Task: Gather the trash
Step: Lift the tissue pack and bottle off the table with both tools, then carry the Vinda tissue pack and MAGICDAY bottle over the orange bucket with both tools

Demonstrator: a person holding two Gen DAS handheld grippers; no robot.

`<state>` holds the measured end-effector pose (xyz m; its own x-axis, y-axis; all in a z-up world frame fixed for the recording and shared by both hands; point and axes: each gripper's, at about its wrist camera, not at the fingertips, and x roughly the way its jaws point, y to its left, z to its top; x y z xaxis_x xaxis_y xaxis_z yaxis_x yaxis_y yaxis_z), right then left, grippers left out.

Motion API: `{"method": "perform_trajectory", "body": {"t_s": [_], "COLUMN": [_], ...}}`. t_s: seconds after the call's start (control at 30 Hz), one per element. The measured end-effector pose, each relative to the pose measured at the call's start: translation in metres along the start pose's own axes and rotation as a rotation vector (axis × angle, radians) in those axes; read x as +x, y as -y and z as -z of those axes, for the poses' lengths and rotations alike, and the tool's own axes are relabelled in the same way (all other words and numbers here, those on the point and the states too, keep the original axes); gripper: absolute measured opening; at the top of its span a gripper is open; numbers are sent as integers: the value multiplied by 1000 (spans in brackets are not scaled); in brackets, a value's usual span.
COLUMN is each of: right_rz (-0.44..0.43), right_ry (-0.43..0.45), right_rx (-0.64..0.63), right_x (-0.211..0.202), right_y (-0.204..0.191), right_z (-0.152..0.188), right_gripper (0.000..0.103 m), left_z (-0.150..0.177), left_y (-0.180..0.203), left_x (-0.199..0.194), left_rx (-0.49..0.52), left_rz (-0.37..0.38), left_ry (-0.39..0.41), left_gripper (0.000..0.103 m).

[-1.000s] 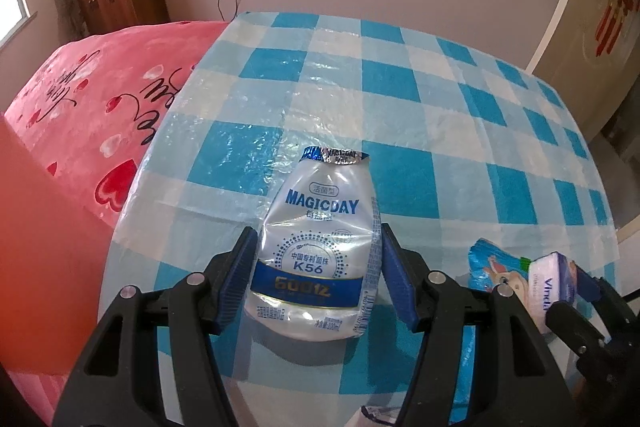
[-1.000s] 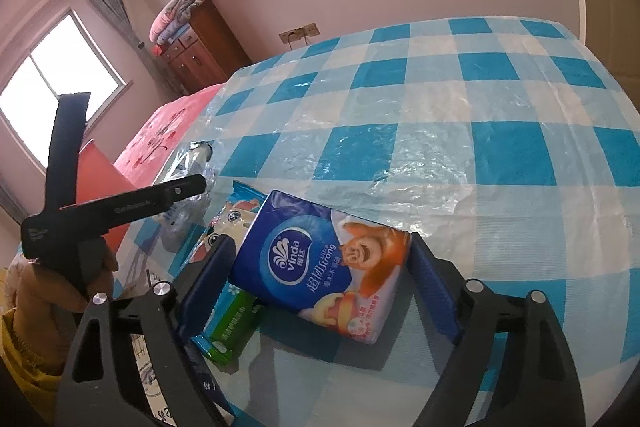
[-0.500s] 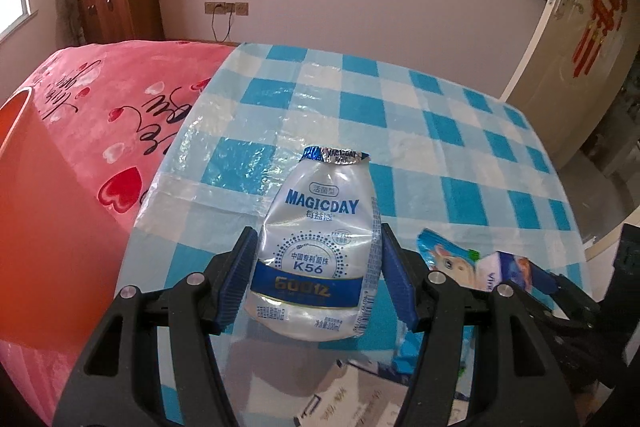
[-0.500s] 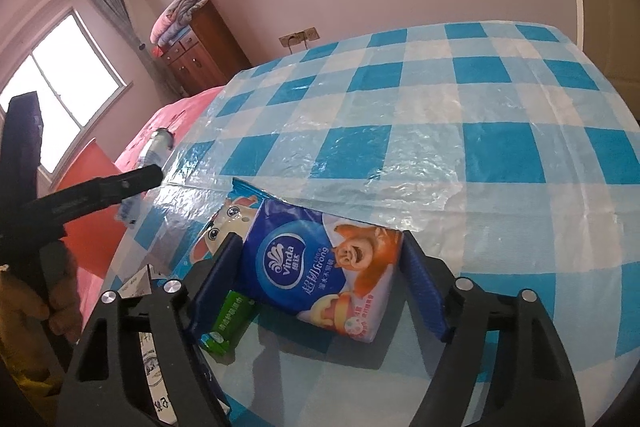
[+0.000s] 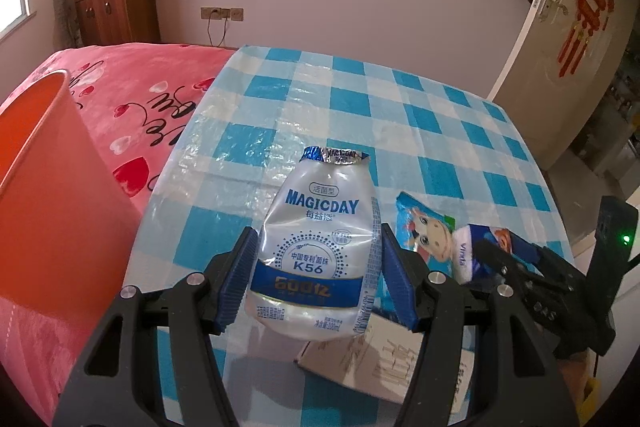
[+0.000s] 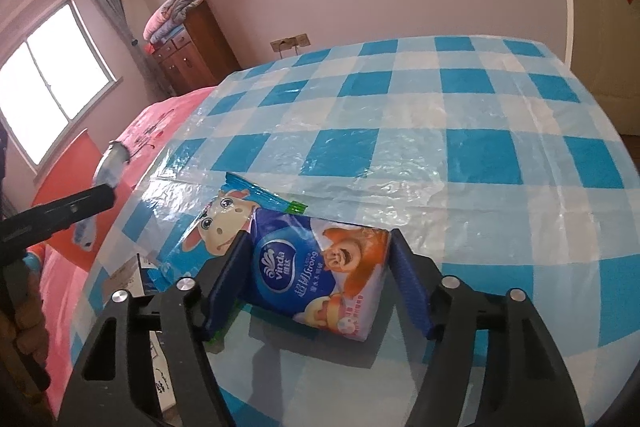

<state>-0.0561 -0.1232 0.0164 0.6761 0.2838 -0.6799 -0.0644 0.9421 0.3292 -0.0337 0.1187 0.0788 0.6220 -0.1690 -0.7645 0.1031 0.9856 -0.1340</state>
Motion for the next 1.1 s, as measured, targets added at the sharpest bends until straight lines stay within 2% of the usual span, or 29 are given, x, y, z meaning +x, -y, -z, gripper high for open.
{"method": "perform_trajectory", "body": {"t_s": [0.03, 0.1, 0.17, 0.27, 0.3, 0.33, 0.37, 0.6, 0.7, 0.8, 0.9, 1.0, 1.1], "right_rz": [7, 26, 28, -1, -1, 6, 8, -15, -76, -151, -116, -19, 28], "right_ry": [5, 9, -7, -23, -26, -31, -42, -114, -146, -166, -124, -71, -74], "right_rx": [0, -2, 3, 31, 29, 25, 21, -56, -103, -93, -103, -133, -186], "right_x": [-1, -3, -1, 1, 1, 1, 2, -8, -15, -22, -31, -32, -21], "right_y": [0, 1, 3, 7, 7, 7, 6, -15, -28, -33, -34, -34, -35], "right_z": [0, 0, 1, 2, 2, 3, 4, 22, 38, 46, 42, 34, 27], "right_gripper": [56, 47, 46, 49, 53, 63, 65, 68, 68, 68, 68, 69, 71], "left_z": [2, 5, 9, 13, 16, 18, 20, 29, 30, 32, 34, 35, 36], "left_y": [-1, -2, -3, -5, -6, -7, -8, -15, -19, -21, -23, -25, -28], "left_x": [-3, -8, -11, -14, -14, -14, -14, -17, -18, -17, -16, -18, -20], "left_rx": [1, 0, 2, 8, 5, 4, 4, -6, -18, -22, -28, -29, -32], "left_rz": [1, 4, 7, 4, 8, 10, 11, 25, 38, 44, 51, 53, 56], "left_ry": [4, 7, 5, 6, 3, 0, -3, -9, -2, -2, -4, -2, -1], "left_gripper": [62, 62, 62, 62, 62, 62, 62, 62, 62, 62, 62, 62, 62]}}
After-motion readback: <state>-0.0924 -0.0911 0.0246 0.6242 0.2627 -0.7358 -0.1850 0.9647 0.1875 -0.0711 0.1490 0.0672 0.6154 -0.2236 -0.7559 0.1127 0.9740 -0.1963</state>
